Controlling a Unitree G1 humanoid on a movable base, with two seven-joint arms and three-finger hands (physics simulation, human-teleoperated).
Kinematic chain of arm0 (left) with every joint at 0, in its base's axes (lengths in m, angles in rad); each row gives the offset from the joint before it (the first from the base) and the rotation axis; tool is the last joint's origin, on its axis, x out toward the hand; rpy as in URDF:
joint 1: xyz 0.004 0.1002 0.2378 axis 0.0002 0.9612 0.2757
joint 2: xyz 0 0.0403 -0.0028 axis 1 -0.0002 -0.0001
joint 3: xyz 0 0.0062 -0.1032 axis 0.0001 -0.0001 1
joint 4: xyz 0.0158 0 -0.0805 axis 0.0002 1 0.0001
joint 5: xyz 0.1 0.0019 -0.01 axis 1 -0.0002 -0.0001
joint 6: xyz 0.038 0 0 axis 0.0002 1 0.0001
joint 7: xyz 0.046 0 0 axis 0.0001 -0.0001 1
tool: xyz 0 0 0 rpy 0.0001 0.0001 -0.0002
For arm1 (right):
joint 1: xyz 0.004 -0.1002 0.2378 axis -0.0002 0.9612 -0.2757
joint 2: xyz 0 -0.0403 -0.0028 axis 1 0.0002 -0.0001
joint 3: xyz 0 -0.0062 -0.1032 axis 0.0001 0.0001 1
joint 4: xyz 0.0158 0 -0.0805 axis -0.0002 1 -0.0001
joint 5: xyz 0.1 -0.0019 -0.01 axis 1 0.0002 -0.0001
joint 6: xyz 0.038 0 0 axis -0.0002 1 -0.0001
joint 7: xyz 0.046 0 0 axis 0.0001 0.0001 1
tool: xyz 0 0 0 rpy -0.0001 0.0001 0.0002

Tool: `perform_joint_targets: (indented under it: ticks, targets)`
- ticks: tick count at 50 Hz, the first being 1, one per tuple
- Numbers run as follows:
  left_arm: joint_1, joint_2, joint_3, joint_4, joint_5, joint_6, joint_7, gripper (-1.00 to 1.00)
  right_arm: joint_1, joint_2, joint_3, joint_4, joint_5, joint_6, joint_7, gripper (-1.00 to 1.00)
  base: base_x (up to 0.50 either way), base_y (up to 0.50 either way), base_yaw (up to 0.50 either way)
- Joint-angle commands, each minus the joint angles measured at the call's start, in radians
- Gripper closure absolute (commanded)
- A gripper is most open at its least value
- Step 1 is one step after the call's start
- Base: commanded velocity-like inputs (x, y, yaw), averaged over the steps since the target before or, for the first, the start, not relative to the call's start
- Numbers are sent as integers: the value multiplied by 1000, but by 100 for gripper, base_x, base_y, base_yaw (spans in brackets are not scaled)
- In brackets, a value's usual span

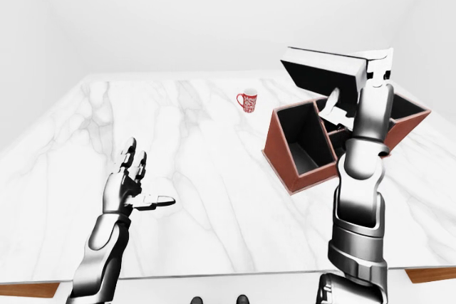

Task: Pick up the book and place it in the left compartment of the caddy.

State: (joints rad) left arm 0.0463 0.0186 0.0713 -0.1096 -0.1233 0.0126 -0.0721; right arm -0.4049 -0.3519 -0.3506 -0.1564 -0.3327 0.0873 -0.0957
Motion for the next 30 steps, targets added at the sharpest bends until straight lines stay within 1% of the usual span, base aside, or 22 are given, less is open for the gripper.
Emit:
perform_joint_targets:
  ticks: [1,7,10,14,17,21,23,30]
  targets:
    - [-4,0,1,10,0,-4,2,-100,57,0,-40,20,68,0,-91,100,0,0,0]
    - [-7,1,3,10,-1,-1,5,-100,84,7,-45,49,82,0,-109,100,0,0,0]
    - [-7,1,3,3,-3,7,7,-100,97,11,-48,68,87,0,-122,100,0,0,0]
    - [-5,1,2,1,-3,8,7,-100,109,15,-46,96,95,0,-136,100,0,0,0]
    - [-8,1,3,10,-3,3,7,-100,118,18,-48,118,101,0,-147,100,0,0,0]
    - [-11,2,4,11,-2,6,10,-100,129,18,-46,131,100,0,-155,100,0,0,0]
    - [-12,2,4,15,-2,2,10,-100,131,18,-47,141,101,0,-159,100,0,0,0]
    - [-10,2,4,6,-2,10,12,-100,138,20,-41,177,87,0,-184,100,0,0,0]
